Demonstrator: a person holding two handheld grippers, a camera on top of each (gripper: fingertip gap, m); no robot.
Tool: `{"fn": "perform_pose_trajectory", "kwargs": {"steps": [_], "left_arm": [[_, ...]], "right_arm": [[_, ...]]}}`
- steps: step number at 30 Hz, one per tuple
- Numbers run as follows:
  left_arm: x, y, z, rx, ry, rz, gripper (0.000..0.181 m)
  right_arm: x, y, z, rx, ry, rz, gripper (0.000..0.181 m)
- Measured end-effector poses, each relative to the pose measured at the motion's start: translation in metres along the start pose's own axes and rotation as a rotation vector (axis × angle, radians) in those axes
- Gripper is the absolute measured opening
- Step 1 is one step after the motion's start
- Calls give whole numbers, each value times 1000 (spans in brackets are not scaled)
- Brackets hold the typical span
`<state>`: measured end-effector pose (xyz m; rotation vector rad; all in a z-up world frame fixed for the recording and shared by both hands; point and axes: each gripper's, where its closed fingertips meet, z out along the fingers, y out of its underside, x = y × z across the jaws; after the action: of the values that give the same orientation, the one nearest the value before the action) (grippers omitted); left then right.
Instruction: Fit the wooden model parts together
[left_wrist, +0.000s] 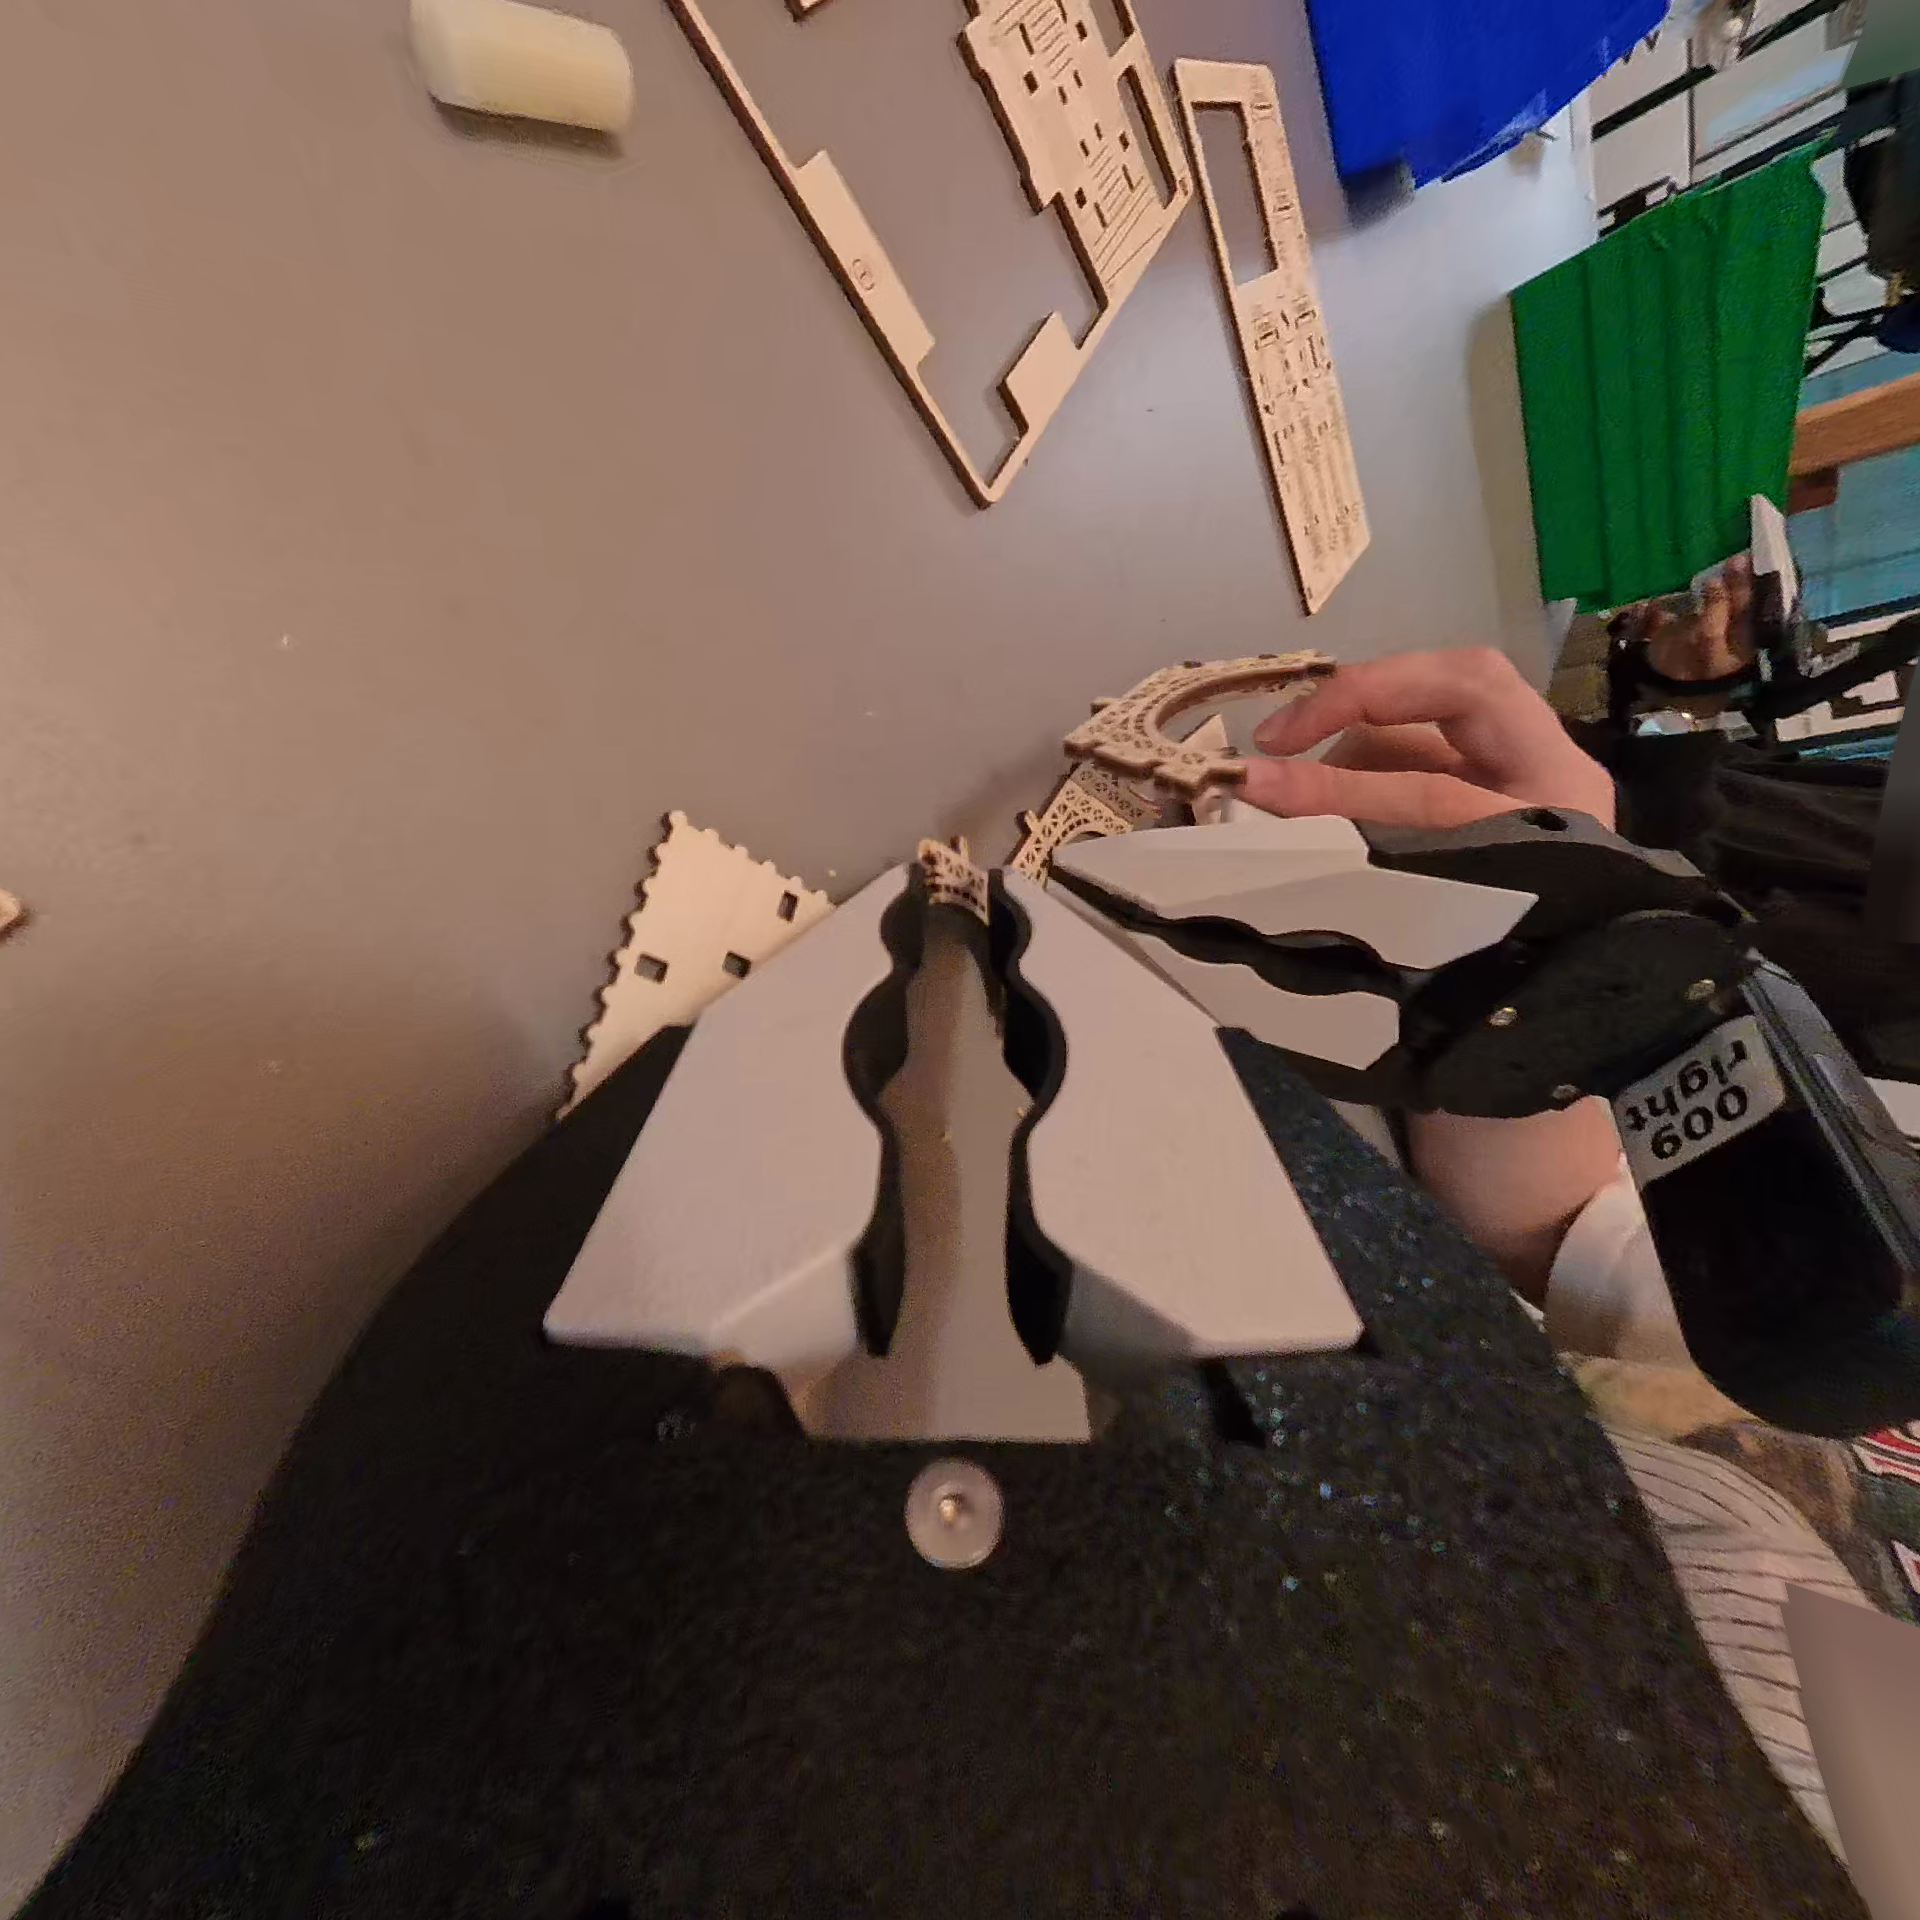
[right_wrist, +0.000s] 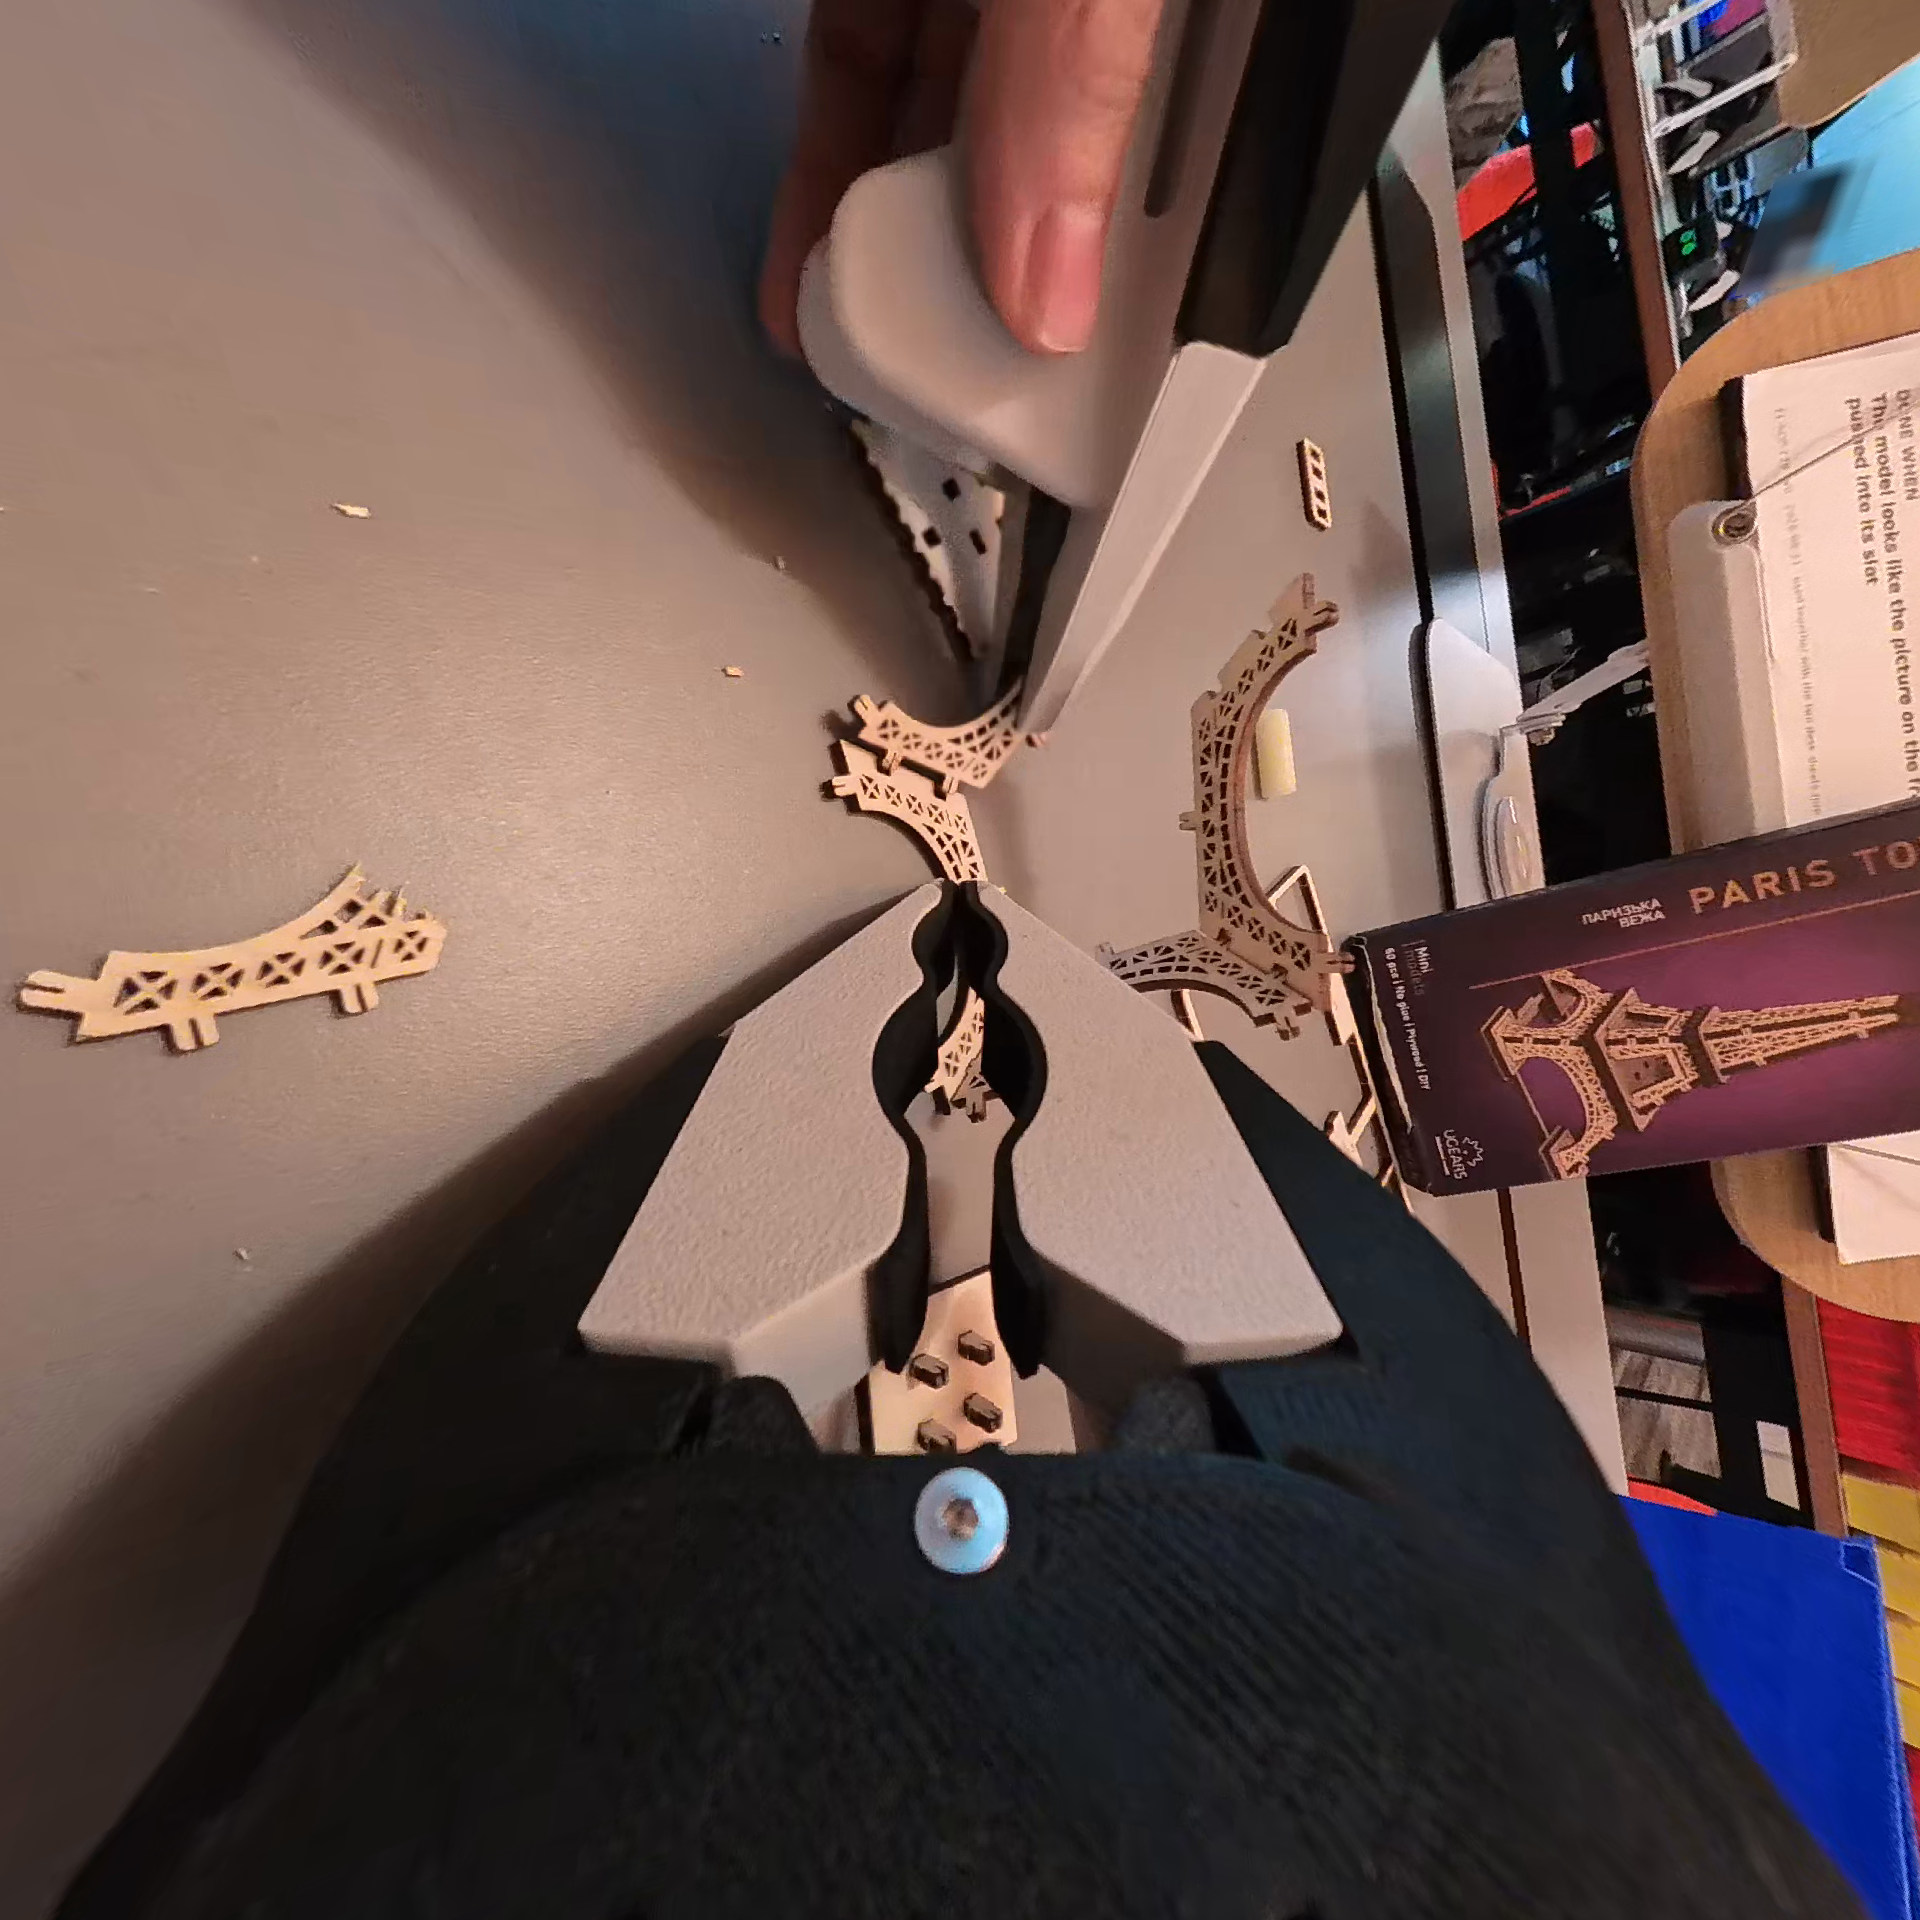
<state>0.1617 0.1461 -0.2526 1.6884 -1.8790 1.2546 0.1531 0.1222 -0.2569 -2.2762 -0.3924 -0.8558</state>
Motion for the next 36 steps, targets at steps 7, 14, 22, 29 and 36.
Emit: {"fn": "perform_pose_trajectory", "kwargs": {"steps": [7, 14, 22, 29, 36], "left_arm": [[0, -3, -4, 70, -62, 49, 25], [-5, -2, -20, 92, -213, 201, 33], [24, 12, -11, 104, -130, 746, 0], [14, 8, -8, 37, -201, 1120, 0], [3, 11, 3, -63, -207, 1184, 0]], "right_arm": [[0, 0, 0, 5, 4, 15, 0], [0, 0, 0, -8, 7, 17, 0], [0, 1, 1, -7, 8, 11, 0], [0, 1, 1, -16, 13, -12, 0], [1, 1, 1, -16, 15, -17, 0]]}}
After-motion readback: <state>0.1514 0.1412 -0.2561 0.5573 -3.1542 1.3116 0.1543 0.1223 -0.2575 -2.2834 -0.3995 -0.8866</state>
